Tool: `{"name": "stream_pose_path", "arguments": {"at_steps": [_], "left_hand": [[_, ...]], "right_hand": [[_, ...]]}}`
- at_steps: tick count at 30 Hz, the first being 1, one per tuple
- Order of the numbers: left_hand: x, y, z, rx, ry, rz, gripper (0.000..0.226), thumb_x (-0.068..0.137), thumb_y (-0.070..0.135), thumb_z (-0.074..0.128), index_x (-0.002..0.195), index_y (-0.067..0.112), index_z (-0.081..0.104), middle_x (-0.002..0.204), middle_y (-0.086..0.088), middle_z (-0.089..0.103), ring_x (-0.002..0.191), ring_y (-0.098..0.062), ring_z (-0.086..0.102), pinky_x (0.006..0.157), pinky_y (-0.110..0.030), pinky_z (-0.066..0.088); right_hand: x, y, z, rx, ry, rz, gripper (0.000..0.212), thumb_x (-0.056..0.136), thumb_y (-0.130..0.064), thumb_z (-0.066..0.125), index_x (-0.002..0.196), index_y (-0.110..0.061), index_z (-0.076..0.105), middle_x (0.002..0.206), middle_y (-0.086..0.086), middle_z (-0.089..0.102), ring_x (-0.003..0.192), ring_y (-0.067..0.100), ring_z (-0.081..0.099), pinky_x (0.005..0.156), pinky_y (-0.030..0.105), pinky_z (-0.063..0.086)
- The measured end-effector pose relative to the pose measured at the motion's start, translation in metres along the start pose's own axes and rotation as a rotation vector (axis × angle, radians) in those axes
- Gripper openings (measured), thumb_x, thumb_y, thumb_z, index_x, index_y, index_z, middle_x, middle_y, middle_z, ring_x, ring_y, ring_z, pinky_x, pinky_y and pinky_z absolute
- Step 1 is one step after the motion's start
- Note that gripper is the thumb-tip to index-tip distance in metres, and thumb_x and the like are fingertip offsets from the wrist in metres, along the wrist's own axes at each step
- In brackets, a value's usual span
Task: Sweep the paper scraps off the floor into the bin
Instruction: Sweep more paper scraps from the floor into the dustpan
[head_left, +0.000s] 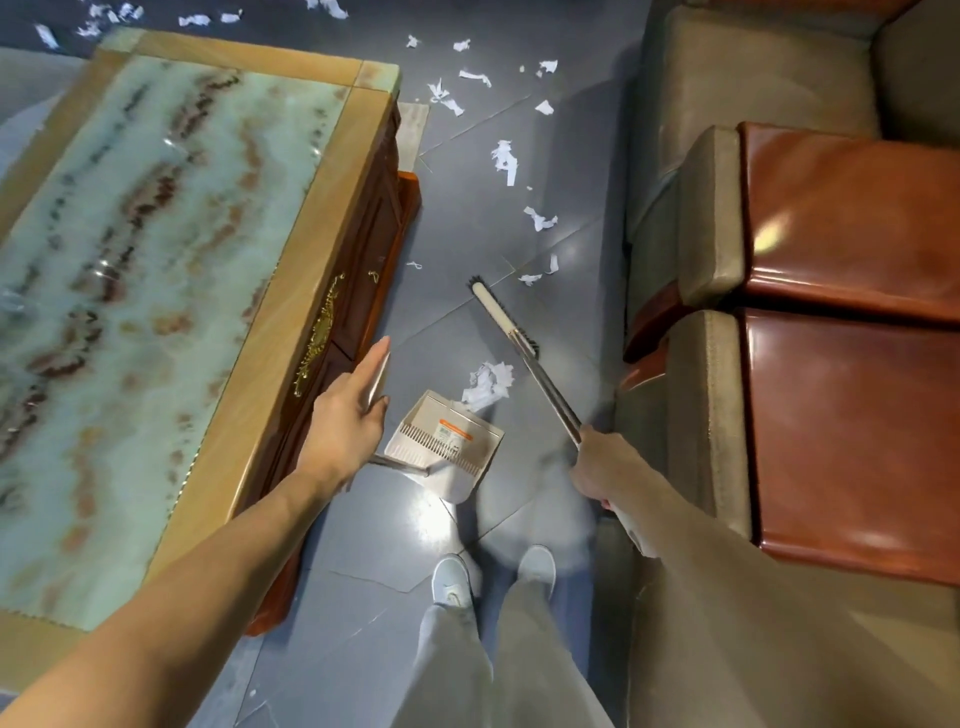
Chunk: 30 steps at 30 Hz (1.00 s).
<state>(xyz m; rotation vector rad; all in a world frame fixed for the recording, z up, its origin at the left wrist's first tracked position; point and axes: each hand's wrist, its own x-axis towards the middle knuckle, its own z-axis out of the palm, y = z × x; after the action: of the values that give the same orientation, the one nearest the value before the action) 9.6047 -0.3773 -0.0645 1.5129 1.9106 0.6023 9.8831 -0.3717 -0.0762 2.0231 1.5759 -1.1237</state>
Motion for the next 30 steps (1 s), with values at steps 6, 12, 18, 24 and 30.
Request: {"name": "stream_pose_path", "arguments": {"at_steps": [6, 12, 18, 24, 30], "left_hand": [[0.017, -0.006, -0.005, -0.039, 0.022, -0.046, 0.068, 0.093, 0.003, 0.054, 0.147, 0.038, 0.03, 0.138, -0.006, 0.05, 0.115, -0.005, 0.041, 0.093, -0.014, 0.029], [0.015, -0.005, -0.012, -0.093, 0.023, -0.033, 0.066, 0.093, 0.002, 0.054, 0.147, 0.034, 0.033, 0.14, -0.004, 0.048, 0.117, -0.001, 0.036, 0.098, -0.015, 0.025], [0.019, -0.01, -0.028, -0.103, 0.0, 0.018, 0.065, 0.092, 0.001, 0.055, 0.147, 0.03, 0.035, 0.138, -0.007, 0.051, 0.122, -0.009, 0.045, 0.09, 0.002, 0.024], [0.049, -0.012, -0.04, -0.129, 0.028, 0.021, 0.066, 0.093, 0.004, 0.056, 0.146, 0.036, 0.033, 0.138, -0.005, 0.052, 0.127, -0.019, 0.046, 0.098, -0.011, 0.024], [0.116, -0.001, -0.049, -0.136, 0.108, 0.032, 0.066, 0.093, 0.004, 0.056, 0.146, 0.034, 0.033, 0.133, 0.019, 0.042, 0.123, -0.012, 0.049, 0.101, -0.01, 0.033]], "right_hand": [[0.014, -0.022, 0.004, -0.151, -0.122, -0.046, 0.041, 0.096, -0.008, 0.044, 0.138, -0.007, 0.042, 0.107, 0.016, 0.062, 0.081, 0.025, 0.066, 0.052, 0.025, 0.047], [-0.022, -0.031, 0.001, -0.094, -0.347, 0.022, 0.038, 0.09, -0.009, 0.051, 0.127, -0.014, 0.048, 0.076, 0.01, 0.057, 0.069, 0.02, 0.058, 0.061, 0.027, 0.049], [-0.042, -0.037, -0.033, 0.187, -0.365, 0.059, 0.055, 0.081, -0.003, 0.053, 0.132, -0.023, 0.047, 0.073, 0.013, 0.055, 0.05, 0.015, 0.047, 0.05, 0.023, 0.043], [-0.016, -0.059, -0.059, 0.297, -0.273, 0.014, 0.029, 0.085, -0.009, 0.052, 0.114, -0.012, 0.052, 0.068, 0.009, 0.053, 0.053, 0.016, 0.05, 0.049, 0.023, 0.044], [0.048, -0.099, -0.105, 0.606, -0.264, 0.073, 0.008, 0.088, -0.003, 0.046, 0.09, -0.01, 0.051, 0.059, 0.006, 0.046, 0.041, 0.007, 0.041, 0.04, 0.016, 0.038]]}}
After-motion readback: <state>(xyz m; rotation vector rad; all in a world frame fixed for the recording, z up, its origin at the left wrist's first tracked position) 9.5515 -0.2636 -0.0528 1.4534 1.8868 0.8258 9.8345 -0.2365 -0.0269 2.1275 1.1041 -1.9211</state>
